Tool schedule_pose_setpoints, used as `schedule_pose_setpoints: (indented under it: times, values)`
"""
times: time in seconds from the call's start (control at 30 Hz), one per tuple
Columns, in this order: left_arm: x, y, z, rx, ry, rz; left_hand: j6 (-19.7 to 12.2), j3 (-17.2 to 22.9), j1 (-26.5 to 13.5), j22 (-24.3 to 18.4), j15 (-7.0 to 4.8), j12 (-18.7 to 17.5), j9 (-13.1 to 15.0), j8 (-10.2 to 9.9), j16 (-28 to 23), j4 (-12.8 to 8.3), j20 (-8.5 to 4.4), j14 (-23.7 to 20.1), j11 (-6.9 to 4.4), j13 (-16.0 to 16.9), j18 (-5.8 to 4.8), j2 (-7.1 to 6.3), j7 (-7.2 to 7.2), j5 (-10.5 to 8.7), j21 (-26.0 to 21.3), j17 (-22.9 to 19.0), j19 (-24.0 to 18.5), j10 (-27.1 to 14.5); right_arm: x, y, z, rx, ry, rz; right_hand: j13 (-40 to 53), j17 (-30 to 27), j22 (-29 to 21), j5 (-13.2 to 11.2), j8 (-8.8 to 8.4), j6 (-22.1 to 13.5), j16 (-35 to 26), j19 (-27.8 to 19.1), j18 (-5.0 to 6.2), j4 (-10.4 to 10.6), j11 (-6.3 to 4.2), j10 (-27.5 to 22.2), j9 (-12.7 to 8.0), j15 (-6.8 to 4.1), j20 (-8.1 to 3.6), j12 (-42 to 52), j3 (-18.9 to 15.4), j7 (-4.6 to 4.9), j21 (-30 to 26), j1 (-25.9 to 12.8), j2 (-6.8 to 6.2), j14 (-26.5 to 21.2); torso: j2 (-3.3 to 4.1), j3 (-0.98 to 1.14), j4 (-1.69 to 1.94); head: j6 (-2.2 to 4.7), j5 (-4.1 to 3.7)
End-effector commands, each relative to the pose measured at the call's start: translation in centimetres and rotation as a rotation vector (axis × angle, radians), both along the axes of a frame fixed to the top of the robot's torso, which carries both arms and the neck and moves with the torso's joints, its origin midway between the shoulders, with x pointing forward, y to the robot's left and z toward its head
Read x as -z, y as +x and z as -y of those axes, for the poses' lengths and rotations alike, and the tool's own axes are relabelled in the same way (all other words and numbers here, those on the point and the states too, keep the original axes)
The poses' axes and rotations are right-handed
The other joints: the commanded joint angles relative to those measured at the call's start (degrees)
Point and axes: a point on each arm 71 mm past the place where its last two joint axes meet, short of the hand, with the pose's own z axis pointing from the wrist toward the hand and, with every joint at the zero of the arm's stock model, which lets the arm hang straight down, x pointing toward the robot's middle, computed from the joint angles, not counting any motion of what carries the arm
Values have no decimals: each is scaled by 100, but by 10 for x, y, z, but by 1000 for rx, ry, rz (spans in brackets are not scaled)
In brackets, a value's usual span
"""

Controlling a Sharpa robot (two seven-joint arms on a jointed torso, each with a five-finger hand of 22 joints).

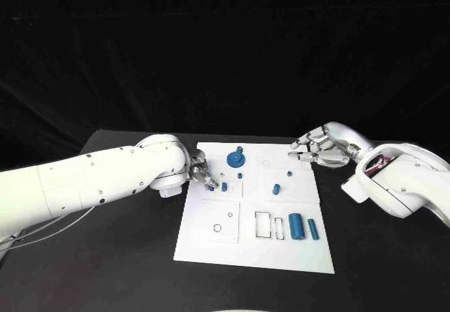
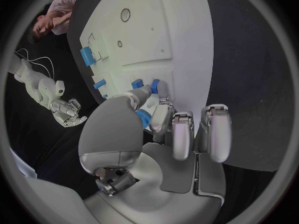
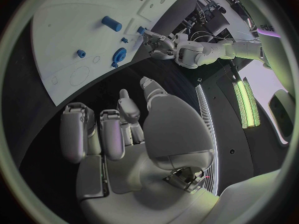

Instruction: Assemble the parts on the task board

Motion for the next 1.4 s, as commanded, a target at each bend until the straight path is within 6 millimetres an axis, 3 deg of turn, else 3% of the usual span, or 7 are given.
schedule_pose_setpoints:
  times: [0.03,0.2,0.57,0.63,0.73,1.2,1.4]
  values:
    - [6,-3,2,21,29,-37,135,-83,-32,1106,-52,18,-10,-25,18,17,-43,603,-4,10,-116,31,-75,32,33,1509,309,38,0,-1,-1,-12,-4,-2,-6,388,636,25,19,-33,-21,-44,99,7,3,-31,7,-41,3,-13,-39,-20,-32,-46,18,321,-4,2,6,1,-7]
    - [6,-2,1,17,34,-33,157,-288,-73,1109,-52,16,-26,-38,18,123,-45,603,-4,21,-116,68,-73,33,33,1509,312,39,0,-1,-1,-12,-4,-1,-6,372,628,27,20,-34,-30,-51,102,9,3,-31,7,-41,3,-13,-42,-20,-43,-45,18,317,-6,0,7,5,-8]
    - [5,-1,-2,5,31,-21,194,-1534,-439,1097,-23,-42,-46,-55,18,645,-56,603,35,-15,-112,29,-31,24,21,1509,301,6,0,0,0,-9,-4,0,-19,338,609,27,20,-35,-50,-68,109,11,3,-42,7,-42,3,-26,-44,-20,-69,-45,18,309,-6,-6,9,26,-21]
    - [4,-1,-3,0,24,-16,173,-2021,-318,1091,-27,-66,-50,-64,18,789,-64,603,33,-29,-110,145,-33,27,15,1509,297,-17,0,0,0,-9,-4,0,-19,338,608,27,20,-35,-50,-69,109,11,3,-42,7,-42,3,-26,-44,-20,-69,-45,18,309,-6,-5,10,33,-23]
    - [3,-1,-4,-8,17,-10,152,-2324,-285,1080,-21,-107,-54,-73,18,896,-70,603,38,-68,-107,234,-14,26,6,1509,289,-43,0,0,0,-8,-4,1,-22,322,599,28,20,-36,-60,-78,112,12,3,-44,7,-42,2,-29,-46,-20,-83,-45,17,305,-6,-6,11,37,-31]
    - [-4,-3,-7,-39,-56,10,86,-2851,-241,995,-8,-244,-70,-98,18,911,-76,603,63,-210,-83,461,4,34,-54,1509,226,-131,1,1,0,-8,-4,0,-22,322,599,28,20,-36,-60,-78,112,12,3,-44,7,-42,2,-29,-46,-20,-83,-45,17,305,-4,-4,4,49,-27]
    - [-9,-5,-10,-50,-106,10,-74,-3084,-94,737,29,-635,-89,-155,18,905,-66,603,121,-651,-12,515,72,35,-236,1509,27,-389,2,1,0,-7,-4,-2,-22,322,599,28,20,-36,-60,-78,112,12,3,-44,7,-42,2,-29,-46,-20,-83,-45,17,305,-6,-1,6,53,-33]
